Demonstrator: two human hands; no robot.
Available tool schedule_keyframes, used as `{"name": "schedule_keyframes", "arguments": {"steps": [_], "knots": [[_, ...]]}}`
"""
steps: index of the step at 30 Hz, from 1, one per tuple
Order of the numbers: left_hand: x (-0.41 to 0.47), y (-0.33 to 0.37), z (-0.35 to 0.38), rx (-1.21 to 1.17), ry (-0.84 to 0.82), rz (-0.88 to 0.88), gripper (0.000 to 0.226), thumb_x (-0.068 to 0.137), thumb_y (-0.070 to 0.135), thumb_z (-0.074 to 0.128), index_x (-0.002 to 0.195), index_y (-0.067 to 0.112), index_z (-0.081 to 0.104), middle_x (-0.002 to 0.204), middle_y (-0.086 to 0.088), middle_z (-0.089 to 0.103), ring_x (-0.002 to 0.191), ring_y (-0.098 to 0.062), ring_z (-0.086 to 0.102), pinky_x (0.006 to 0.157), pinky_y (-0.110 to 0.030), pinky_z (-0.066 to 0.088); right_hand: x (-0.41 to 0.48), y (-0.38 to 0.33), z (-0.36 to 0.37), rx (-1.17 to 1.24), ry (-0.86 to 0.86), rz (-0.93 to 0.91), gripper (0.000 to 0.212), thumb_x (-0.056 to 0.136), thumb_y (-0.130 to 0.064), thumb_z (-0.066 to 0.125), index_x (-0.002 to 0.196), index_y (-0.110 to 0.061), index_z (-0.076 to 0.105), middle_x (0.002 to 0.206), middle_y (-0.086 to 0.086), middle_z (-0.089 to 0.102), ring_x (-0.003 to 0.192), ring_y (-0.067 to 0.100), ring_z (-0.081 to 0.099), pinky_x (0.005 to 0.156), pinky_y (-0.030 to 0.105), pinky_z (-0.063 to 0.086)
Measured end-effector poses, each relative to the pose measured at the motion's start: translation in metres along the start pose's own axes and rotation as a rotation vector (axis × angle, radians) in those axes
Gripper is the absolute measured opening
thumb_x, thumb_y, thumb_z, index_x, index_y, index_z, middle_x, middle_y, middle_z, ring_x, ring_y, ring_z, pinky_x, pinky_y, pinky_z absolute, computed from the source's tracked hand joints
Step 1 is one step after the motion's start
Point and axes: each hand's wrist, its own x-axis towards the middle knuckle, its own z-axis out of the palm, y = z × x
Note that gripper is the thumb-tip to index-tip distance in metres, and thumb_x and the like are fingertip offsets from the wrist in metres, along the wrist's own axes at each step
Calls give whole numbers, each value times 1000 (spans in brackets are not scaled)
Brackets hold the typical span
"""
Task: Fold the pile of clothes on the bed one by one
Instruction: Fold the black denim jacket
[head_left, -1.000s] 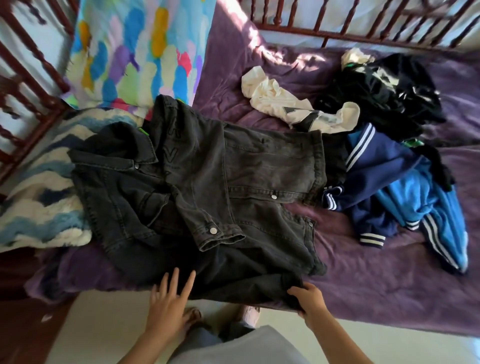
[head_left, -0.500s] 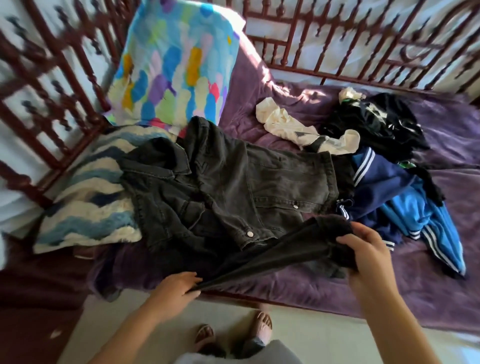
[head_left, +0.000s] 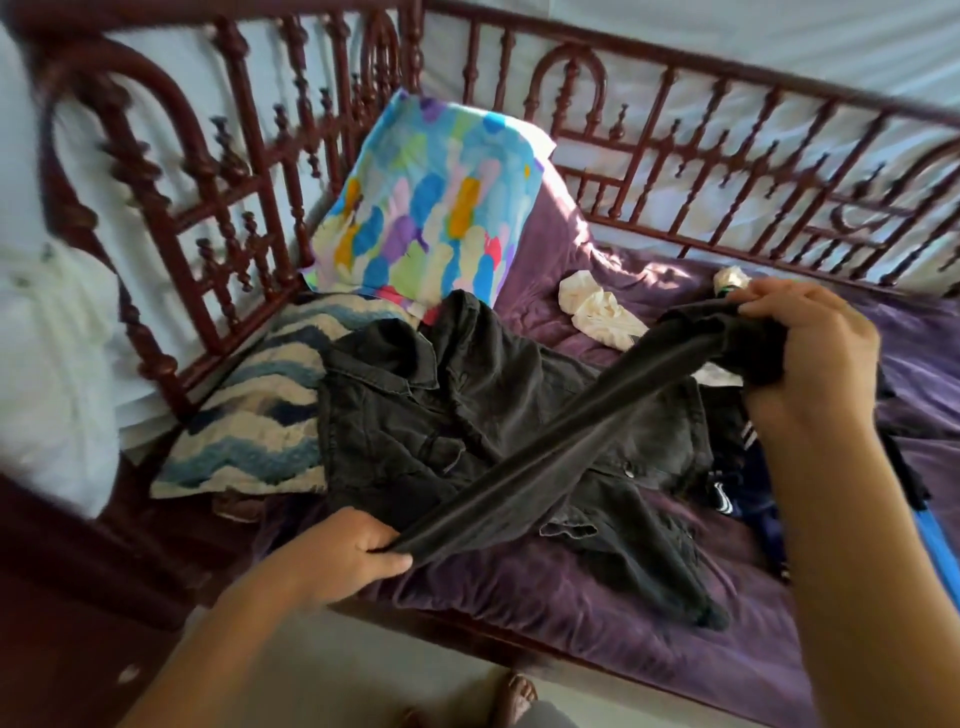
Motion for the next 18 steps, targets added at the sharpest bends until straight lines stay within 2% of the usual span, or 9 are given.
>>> {"name": "schedule_keyframes", "arguments": {"steps": [2, 4, 6, 7, 9, 12, 15, 17, 18], "knots": [[-2, 0, -3, -63, 29, -30, 38, 92, 31, 57, 62, 11, 45, 54, 1, 37, 53, -14, 37, 60, -24, 25, 3, -5, 11, -47, -65, -46, 43, 79, 10, 49, 50, -18, 63, 57, -7, 63, 57, 6, 61, 58, 22, 54], [-3, -2, -7, -172, 38, -65, 33, 92, 32, 57, 76, 4, 64, 63, -9, 56, 61, -19, 52, 63, -26, 34, 4, -4, 21, -138, -131, -65, 30, 82, 4, 53, 61, -16, 61, 65, -3, 60, 63, 8, 59, 60, 22, 54], [-2, -6, -12, -266, 64, -88, 23, 92, 27, 57, 88, 14, 75, 87, -8, 72, 81, -23, 67, 76, -31, 48, 8, 1, 25, -196, -174, -65, 24, 84, 2, 55, 66, -14, 58, 68, -1, 56, 60, 6, 56, 54, 18, 52], [-1, -8, -16, -310, 95, -92, 20, 91, 23, 58, 86, 21, 77, 92, 0, 74, 88, -16, 69, 80, -28, 50, 11, 4, 25, -219, -181, -72, 23, 84, 1, 56, 66, -13, 57, 69, -1, 54, 59, 6, 54, 51, 16, 49], [3, -7, -23, -385, 180, -95, 28, 88, 18, 59, 75, 36, 77, 91, 9, 74, 89, -8, 69, 77, -19, 50, 20, 7, 24, -255, -201, -86, 22, 85, -1, 57, 67, -14, 57, 70, 0, 54, 58, 6, 54, 50, 14, 46], [19, -1, -34, -386, 310, -110, 26, 86, 16, 62, 71, 31, 77, 84, 0, 75, 83, -16, 70, 75, -24, 52, 52, 12, 22, -254, -259, -68, 16, 87, -6, 59, 73, -14, 59, 69, -3, 58, 55, 1, 61, 51, 14, 49], [58, 18, -54, -344, 454, -108, 18, 90, 22, 59, 81, 21, 76, 83, -2, 74, 84, -22, 69, 68, -20, 51, 113, 29, 36, -332, -243, -67, 3, 86, -15, 62, 88, -17, 61, 80, -4, 62, 70, 5, 65, 55, 12, 50], [103, 36, -73, -212, 616, -119, 27, 95, 27, 52, 108, 10, 68, 105, -6, 71, 101, -25, 63, 78, -24, 47, 165, 54, 51, -387, -243, -82, 26, 88, -17, 59, 114, -18, 56, 102, 1, 60, 84, 8, 62, 67, 15, 53], [125, 45, -80, -121, 689, -141, 35, 97, 28, 47, 120, 6, 60, 118, -10, 64, 110, -27, 58, 85, -31, 43, 188, 70, 57, -426, -272, -82, 40, 89, -16, 56, 129, -18, 47, 118, 4, 54, 95, 12, 60, 79, 21, 53]]}}
